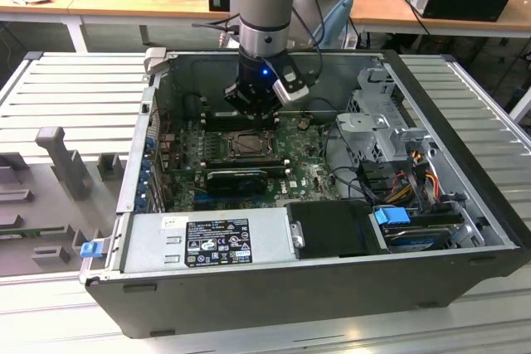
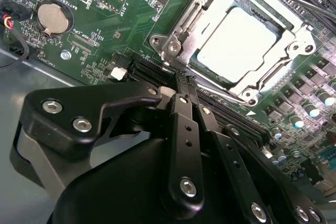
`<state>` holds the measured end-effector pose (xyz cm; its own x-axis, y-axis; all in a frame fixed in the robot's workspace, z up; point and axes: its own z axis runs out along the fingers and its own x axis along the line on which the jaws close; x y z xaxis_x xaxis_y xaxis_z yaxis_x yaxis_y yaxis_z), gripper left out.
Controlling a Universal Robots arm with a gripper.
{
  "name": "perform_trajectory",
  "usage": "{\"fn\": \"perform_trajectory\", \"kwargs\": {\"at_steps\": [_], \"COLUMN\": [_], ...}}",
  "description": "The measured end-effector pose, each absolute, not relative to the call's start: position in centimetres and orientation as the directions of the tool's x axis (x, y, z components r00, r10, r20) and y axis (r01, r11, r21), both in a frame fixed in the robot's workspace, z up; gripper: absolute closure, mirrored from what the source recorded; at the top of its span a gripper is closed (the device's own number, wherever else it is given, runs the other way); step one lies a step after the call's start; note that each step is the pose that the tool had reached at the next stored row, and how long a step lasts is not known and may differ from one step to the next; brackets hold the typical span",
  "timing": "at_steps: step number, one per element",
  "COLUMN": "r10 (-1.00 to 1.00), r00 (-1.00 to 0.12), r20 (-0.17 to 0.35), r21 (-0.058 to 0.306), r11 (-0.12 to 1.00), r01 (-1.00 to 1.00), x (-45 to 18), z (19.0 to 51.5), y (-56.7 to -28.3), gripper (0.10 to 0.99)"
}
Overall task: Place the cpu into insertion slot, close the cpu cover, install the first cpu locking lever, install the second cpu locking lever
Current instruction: 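Install the first cpu locking lever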
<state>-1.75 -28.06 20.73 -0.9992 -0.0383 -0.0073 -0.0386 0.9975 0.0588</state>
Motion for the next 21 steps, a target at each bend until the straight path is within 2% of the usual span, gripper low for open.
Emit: {"fn": "perform_trajectory", "kwargs": {"at_steps": [12, 21], "r10": [-0.044, -0.045], "r00": [-0.999, -0.999], "r20": [-0.007, -0.007], "r21": [0.038, 0.040], "r11": [0.998, 0.998], "r01": [-0.044, -0.046], "x": [-1.75, -1.72], "z": [20.24, 20.93], "y": [-28.04, -28.04], "gripper": [0.980, 0.980]}}
